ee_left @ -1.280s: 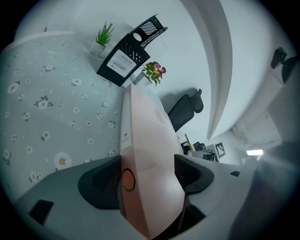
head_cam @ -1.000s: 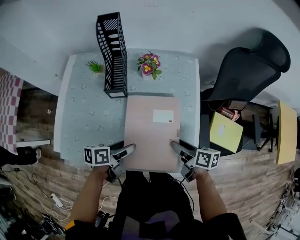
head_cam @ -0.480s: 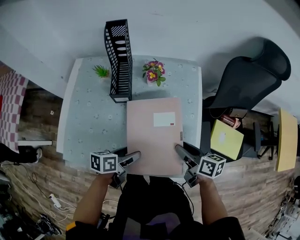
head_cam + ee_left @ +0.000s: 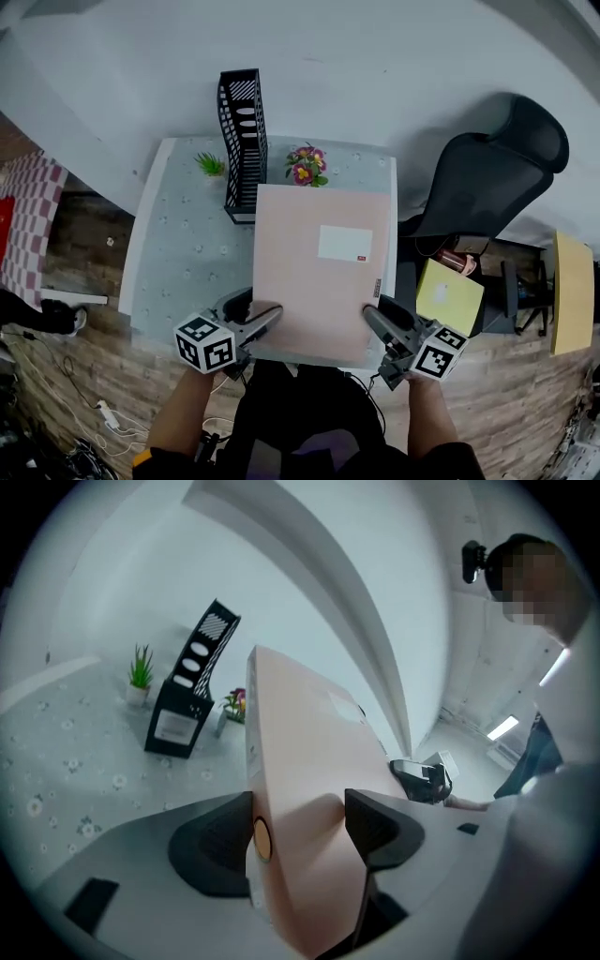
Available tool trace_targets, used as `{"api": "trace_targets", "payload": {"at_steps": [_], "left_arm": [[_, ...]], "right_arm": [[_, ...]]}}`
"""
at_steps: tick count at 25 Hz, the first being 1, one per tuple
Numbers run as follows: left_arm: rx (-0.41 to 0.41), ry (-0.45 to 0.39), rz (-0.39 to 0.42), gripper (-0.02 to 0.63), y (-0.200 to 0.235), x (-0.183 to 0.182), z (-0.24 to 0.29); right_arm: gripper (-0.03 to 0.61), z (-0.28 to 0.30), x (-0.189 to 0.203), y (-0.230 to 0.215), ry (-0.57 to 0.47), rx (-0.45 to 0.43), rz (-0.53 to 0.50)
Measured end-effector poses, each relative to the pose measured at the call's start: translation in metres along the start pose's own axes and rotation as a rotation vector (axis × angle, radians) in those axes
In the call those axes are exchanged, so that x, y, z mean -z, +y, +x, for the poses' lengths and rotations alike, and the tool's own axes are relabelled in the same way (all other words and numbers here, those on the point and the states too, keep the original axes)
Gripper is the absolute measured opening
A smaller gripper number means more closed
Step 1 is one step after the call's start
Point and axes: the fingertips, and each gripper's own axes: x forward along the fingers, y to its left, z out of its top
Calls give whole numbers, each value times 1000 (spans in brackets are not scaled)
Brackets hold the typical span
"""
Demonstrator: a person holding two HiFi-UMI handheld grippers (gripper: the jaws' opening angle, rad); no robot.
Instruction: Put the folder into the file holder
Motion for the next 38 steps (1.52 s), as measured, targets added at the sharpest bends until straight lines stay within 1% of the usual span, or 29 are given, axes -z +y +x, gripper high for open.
{"api": "trace_targets", "payload": {"at_steps": [2,4,6,8,10,12,13,17,19,22,25,28,32,36,38], "left_arm": [[6,-55,34,321,-10,-16,-2],[17,-88,63,321,-22,-27,-2],[24,-114,103,316,-35,-36,-1],[20,-149,146,316,-44,-49,-2],[14,-176,168,316,-49,-63,-6],[7,-187,191,316,-53,-73,-9],[2,-192,203,316,-56,-77,-10],[-10,-223,241,316,-65,-98,-14],[-29,-244,260,316,-67,-111,-19],[-88,-294,269,316,-66,-131,-32],[-179,-330,263,316,-60,-145,-48],[-263,-330,256,316,-56,-148,-58],[-333,-338,242,316,-62,-147,-68],[-428,-326,285,314,-61,-151,-80],[-491,-330,321,285,-57,-155,-89]], "right_arm": [[204,-1,-13,9,-55,-25,1],[221,0,-19,23,-81,-76,0],[215,7,-13,41,-36,-137,-38],[201,15,-2,56,26,-174,-94],[190,18,-1,61,27,-192,-91],[187,17,-7,63,5,-207,-71],[183,16,-11,65,-2,-213,-78],[167,14,-32,77,-22,-235,-160],[164,15,-42,84,-37,-238,-207],[161,17,-55,93,-65,-231,-279],[161,22,-69,102,-94,-202,-367],[163,31,-83,109,-128,-159,-462],[163,41,-99,121,-186,-116,-550],[163,55,-113,130,-240,-59,-610],[163,63,-117,135,-262,-26,-635]]}}
